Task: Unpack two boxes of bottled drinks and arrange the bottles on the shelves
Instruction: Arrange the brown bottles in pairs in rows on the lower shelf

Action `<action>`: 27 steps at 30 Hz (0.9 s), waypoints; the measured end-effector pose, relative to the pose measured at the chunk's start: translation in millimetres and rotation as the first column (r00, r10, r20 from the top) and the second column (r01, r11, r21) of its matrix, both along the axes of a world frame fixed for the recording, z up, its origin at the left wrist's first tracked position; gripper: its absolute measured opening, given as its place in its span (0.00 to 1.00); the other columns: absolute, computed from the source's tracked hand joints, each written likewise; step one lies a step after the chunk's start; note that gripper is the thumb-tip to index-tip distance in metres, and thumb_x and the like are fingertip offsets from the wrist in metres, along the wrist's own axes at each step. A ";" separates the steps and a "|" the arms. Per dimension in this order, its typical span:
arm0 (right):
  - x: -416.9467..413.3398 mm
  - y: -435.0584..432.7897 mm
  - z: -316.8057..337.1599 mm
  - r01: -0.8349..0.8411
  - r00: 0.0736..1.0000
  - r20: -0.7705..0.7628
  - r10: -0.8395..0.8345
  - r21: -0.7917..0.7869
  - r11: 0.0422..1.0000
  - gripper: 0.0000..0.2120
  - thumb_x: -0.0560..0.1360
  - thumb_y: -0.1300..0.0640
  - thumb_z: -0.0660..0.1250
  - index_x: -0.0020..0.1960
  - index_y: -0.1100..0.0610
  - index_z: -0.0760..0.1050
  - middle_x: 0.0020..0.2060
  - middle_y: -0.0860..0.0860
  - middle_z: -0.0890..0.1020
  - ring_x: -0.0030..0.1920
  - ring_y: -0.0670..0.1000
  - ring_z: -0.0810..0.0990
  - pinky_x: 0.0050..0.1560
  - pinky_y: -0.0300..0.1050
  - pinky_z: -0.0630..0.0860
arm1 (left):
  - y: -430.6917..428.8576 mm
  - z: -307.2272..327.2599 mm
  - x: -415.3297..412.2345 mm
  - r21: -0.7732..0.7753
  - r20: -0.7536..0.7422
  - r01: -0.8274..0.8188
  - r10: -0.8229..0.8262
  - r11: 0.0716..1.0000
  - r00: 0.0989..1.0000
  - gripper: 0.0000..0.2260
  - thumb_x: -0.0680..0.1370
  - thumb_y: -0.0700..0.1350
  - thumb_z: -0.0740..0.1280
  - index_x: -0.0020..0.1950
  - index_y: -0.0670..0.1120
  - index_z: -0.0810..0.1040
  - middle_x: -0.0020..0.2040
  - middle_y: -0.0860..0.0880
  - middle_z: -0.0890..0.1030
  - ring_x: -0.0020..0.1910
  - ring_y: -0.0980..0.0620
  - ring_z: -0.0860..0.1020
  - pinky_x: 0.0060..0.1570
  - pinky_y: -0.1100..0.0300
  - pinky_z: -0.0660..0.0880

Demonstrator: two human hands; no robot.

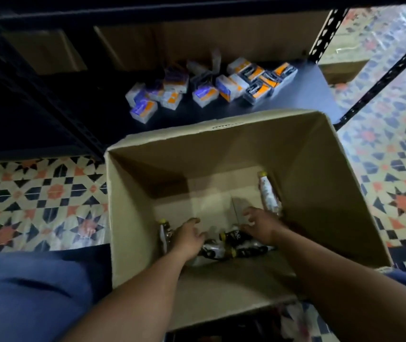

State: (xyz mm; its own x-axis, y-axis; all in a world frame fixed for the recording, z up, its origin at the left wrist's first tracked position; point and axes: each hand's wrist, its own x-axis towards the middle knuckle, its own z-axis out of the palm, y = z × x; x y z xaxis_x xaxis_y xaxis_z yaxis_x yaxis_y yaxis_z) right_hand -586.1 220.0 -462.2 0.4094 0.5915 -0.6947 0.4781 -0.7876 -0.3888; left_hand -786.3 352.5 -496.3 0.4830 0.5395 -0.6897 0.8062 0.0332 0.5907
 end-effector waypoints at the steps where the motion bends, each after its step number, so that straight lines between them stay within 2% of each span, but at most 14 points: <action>1: -1.9 -0.7 -1.9 -0.011 1.000 0.014 0.010 0.024 1.000 0.27 0.78 0.45 0.70 0.75 0.48 0.70 0.69 0.52 0.78 0.65 0.56 0.78 0.65 0.47 0.76 | -3.6 -7.3 -1.4 0.001 -0.011 0.007 -0.007 1.000 1.000 0.25 0.80 0.44 0.71 0.76 0.50 0.69 0.64 0.47 0.80 0.63 0.48 0.78 0.65 0.52 0.76; 3: -3.5 -1.6 -10.6 -0.034 0.999 0.032 0.032 0.084 0.996 0.27 0.78 0.48 0.72 0.74 0.50 0.71 0.68 0.52 0.80 0.65 0.56 0.79 0.64 0.48 0.76 | -5.8 -23.4 -5.0 0.041 -0.036 0.065 -0.063 0.997 0.997 0.27 0.79 0.43 0.72 0.76 0.51 0.69 0.71 0.47 0.76 0.69 0.48 0.75 0.68 0.51 0.74; 5: -4.0 -4.0 -23.1 -0.061 0.998 0.009 0.061 0.121 0.991 0.28 0.76 0.51 0.74 0.74 0.50 0.72 0.68 0.52 0.80 0.66 0.55 0.79 0.66 0.50 0.75 | -4.6 -35.5 -9.1 0.118 -0.091 0.195 -0.185 0.974 0.978 0.28 0.77 0.44 0.72 0.77 0.53 0.69 0.72 0.46 0.75 0.70 0.46 0.73 0.69 0.50 0.72; 9: -0.9 -8.6 -51.6 -0.101 0.992 -0.068 0.108 0.101 0.990 0.31 0.75 0.54 0.76 0.76 0.51 0.71 0.69 0.52 0.79 0.67 0.52 0.78 0.67 0.44 0.73 | 4.1 -43.3 -11.8 0.163 -0.243 0.525 -0.481 0.836 0.842 0.32 0.76 0.52 0.72 0.79 0.55 0.65 0.74 0.46 0.71 0.72 0.42 0.68 0.71 0.52 0.65; 12: 1.6 -7.8 -70.5 -0.195 0.980 -0.021 0.197 0.059 0.979 0.31 0.76 0.51 0.74 0.77 0.46 0.69 0.71 0.51 0.77 0.68 0.54 0.76 0.68 0.47 0.71 | 9.0 -52.1 -13.8 0.135 -0.293 0.603 -0.549 0.786 0.782 0.33 0.76 0.49 0.72 0.80 0.55 0.63 0.75 0.47 0.69 0.73 0.42 0.67 0.71 0.53 0.64; 15: 6.8 -11.5 -85.0 -0.289 0.956 0.045 0.289 -0.010 0.957 0.34 0.74 0.46 0.74 0.77 0.41 0.66 0.71 0.49 0.76 0.70 0.55 0.74 0.72 0.53 0.65 | 13.8 -60.1 -13.3 0.095 -0.290 0.600 -0.554 0.794 0.780 0.36 0.76 0.46 0.73 0.81 0.55 0.60 0.77 0.48 0.67 0.76 0.43 0.64 0.74 0.53 0.62; 18: 11.2 -16.1 -92.9 -0.337 0.939 0.061 0.338 -0.025 0.941 0.36 0.73 0.42 0.74 0.78 0.42 0.65 0.71 0.49 0.75 0.71 0.55 0.69 0.70 0.51 0.60 | 14.7 -66.8 -12.7 0.089 -0.265 0.580 -0.542 0.810 0.798 0.38 0.76 0.44 0.75 0.81 0.54 0.60 0.77 0.48 0.68 0.76 0.44 0.65 0.74 0.54 0.62; 21: 16.2 -15.7 -101.9 -0.334 0.941 0.050 0.334 -0.014 0.942 0.35 0.74 0.43 0.74 0.78 0.41 0.64 0.70 0.50 0.75 0.69 0.57 0.69 0.65 0.49 0.62 | 14.7 -71.1 -16.6 0.082 -0.215 0.565 -0.539 0.821 0.815 0.38 0.74 0.44 0.76 0.80 0.56 0.63 0.75 0.48 0.71 0.73 0.45 0.68 0.72 0.53 0.65; 23: 19.8 -15.7 -107.6 -0.312 0.950 0.031 0.312 0.016 0.950 0.36 0.75 0.44 0.74 0.78 0.41 0.63 0.70 0.50 0.75 0.68 0.57 0.70 0.65 0.50 0.64 | 15.2 -70.2 -19.8 0.070 -0.149 0.509 -0.496 0.858 0.855 0.37 0.73 0.43 0.77 0.78 0.56 0.65 0.73 0.49 0.72 0.71 0.47 0.71 0.70 0.53 0.68; 25: 25.2 -15.1 -104.8 -0.244 0.969 -0.006 0.245 0.078 0.967 0.36 0.76 0.46 0.74 0.79 0.44 0.63 0.70 0.51 0.75 0.68 0.57 0.72 0.67 0.51 0.67 | 17.2 -64.0 -17.6 0.065 -0.085 0.426 -0.420 0.903 0.904 0.36 0.72 0.44 0.78 0.77 0.56 0.68 0.70 0.50 0.75 0.68 0.50 0.74 0.68 0.54 0.71; 27: 30.3 -13.1 -94.6 -0.132 0.988 -0.056 0.142 0.149 0.980 0.34 0.76 0.50 0.74 0.79 0.47 0.65 0.68 0.53 0.74 0.66 0.57 0.74 0.65 0.50 0.71 | 20.8 -54.4 -8.5 0.073 -0.034 0.343 -0.342 0.936 0.939 0.30 0.71 0.46 0.80 0.71 0.54 0.75 0.66 0.52 0.78 0.64 0.51 0.76 0.64 0.55 0.74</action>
State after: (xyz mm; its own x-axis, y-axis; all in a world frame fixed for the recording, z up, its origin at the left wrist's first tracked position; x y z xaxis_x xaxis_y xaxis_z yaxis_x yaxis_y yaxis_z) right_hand -555.8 206.9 -556.8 0.2737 0.7348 -0.6206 0.5471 -0.6497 -0.5278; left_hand -794.8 373.3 -550.7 0.6341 0.3952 -0.6646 0.7727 -0.2913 0.5640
